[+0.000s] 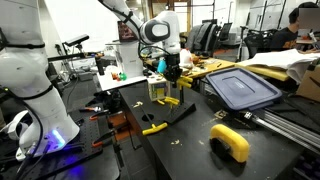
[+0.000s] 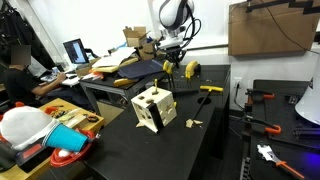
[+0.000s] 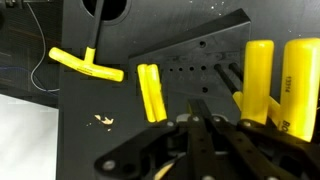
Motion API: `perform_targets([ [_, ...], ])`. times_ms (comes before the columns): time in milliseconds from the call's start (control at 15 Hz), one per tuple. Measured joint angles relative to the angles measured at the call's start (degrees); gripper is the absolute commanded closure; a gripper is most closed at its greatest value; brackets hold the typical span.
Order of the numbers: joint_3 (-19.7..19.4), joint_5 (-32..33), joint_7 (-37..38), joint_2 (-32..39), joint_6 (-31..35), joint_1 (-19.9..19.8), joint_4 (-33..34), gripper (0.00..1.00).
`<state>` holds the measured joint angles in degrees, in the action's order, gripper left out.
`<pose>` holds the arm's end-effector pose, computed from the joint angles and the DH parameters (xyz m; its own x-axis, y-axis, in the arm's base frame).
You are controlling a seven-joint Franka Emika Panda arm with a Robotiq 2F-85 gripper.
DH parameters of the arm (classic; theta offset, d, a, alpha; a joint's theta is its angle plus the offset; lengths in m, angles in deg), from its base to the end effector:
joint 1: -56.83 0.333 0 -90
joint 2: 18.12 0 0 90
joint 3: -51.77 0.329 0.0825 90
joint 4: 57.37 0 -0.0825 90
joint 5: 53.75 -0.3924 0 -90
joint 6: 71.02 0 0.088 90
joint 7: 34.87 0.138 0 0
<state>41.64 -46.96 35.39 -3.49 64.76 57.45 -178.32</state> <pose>0.5768 -0.1000 0.2729 0.2664 -0.9564 0.1196 -0.9638 -0.2631 0.0429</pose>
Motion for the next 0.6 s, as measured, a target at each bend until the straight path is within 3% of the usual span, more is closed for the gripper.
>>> perform_targets([
  [600,1.9,-1.3,0.0,-2.6,7.5,0.2,-2.1,1.00],
])
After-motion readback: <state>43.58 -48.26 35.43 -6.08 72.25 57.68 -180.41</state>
